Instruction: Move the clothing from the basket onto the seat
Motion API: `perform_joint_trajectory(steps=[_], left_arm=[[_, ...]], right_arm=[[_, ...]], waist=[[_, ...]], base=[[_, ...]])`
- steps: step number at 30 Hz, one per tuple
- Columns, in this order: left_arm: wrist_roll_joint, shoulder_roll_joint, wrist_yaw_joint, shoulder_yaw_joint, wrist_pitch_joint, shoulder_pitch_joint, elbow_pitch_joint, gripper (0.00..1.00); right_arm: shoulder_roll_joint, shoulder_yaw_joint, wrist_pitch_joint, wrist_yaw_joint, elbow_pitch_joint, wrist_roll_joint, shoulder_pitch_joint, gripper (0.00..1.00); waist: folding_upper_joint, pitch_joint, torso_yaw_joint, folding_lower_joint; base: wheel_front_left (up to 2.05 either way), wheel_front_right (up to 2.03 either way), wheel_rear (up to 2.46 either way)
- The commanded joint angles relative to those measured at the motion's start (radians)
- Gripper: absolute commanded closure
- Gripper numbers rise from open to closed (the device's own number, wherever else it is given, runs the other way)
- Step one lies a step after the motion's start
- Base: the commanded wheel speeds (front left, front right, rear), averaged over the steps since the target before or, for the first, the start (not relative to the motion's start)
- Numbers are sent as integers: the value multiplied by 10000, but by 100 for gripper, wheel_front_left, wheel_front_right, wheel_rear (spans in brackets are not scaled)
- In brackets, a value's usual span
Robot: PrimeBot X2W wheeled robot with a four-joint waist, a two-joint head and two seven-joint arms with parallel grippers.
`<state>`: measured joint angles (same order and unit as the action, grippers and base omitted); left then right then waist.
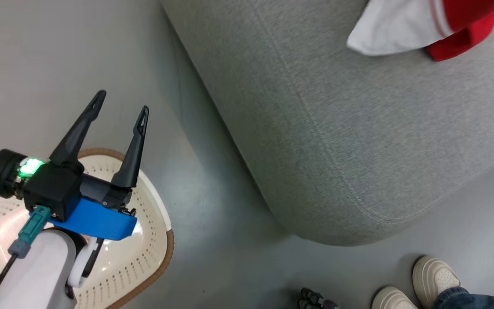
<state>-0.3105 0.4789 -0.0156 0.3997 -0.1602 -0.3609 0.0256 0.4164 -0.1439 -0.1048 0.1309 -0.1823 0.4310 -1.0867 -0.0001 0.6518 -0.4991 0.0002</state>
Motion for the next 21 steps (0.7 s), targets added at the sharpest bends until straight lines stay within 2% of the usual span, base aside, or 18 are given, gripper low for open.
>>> perform_joint_trajectory(steps=[1,5,8,15,16,17,21], left_arm=[[92,125,32,-35,95,-212,184,0],[255,461,106,-103,521,-321,942,0],[382,672,166,-142,733,-343,1462,0],[538,647,279,-42,723,-452,1837,0],[521,594,294,-10,678,-455,1786,0],[488,537,304,25,636,-461,1726,0],[370,290,337,116,362,-497,1394,0]], right_arm=[[158,-215,178,-2,-208,11,-345,100],[550,-914,839,-1,-1575,-46,-964,100],[369,-1163,1412,-1,-2817,-89,-908,100],[44,-789,2235,-1,-5516,-367,-211,99],[48,-660,2328,-1,-5836,-449,-140,60],[22,-537,2408,-1,-6085,-473,-81,0],[39,-3,2674,-1,-6918,-645,32,0]], waist=[[1,510,391,-2],[1,1148,499,-2],[1,1528,581,-2],[1,1861,910,-2],[1,1831,958,-2],[1,1775,1008,-2],[1,1378,1271,-2]], base=[[0,0,0],[0,0,0],[0,0,0],[0,0,0],[0,0,0],[0,0,0],[0,0,0]])
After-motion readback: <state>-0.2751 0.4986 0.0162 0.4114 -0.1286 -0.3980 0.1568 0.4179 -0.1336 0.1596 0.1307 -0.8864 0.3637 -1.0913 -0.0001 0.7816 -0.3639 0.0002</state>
